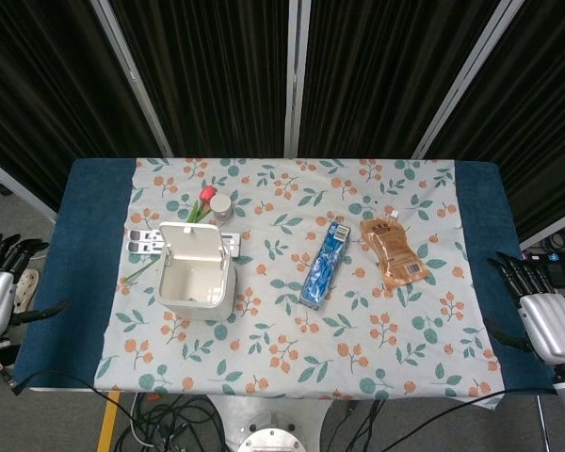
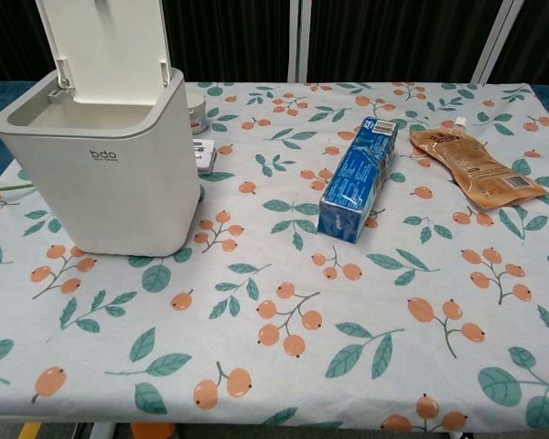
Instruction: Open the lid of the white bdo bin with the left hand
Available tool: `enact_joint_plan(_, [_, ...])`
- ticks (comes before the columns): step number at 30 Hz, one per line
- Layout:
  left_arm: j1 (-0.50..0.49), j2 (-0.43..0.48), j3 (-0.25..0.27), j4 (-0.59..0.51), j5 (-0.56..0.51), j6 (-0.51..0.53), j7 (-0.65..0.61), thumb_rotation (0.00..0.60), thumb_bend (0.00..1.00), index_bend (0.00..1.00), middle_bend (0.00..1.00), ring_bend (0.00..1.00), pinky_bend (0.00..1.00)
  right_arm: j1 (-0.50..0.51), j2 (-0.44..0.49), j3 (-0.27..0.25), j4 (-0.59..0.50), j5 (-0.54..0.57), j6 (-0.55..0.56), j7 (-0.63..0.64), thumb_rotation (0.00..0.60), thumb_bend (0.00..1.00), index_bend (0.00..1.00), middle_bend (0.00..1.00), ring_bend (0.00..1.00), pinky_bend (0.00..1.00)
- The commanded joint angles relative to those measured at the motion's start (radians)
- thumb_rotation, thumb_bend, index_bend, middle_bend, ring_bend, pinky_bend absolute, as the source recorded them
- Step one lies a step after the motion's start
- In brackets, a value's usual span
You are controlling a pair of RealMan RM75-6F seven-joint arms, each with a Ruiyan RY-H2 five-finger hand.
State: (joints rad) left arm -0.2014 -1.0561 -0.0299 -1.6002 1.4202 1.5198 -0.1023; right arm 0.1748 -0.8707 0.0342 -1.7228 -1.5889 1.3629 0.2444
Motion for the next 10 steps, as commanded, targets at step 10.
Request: enact_joint_plan(10, [0.15, -0.103, 0.061, 0.032, 0.006, 0.086, 0.065, 0.46, 0.0, 0.19, 0.17, 0.1, 0.01, -0.085, -0.162, -0.012, 0.096, 0.005, 0.143, -0.096, 0.6, 0.23, 0.0, 0.0, 0.0, 0.0])
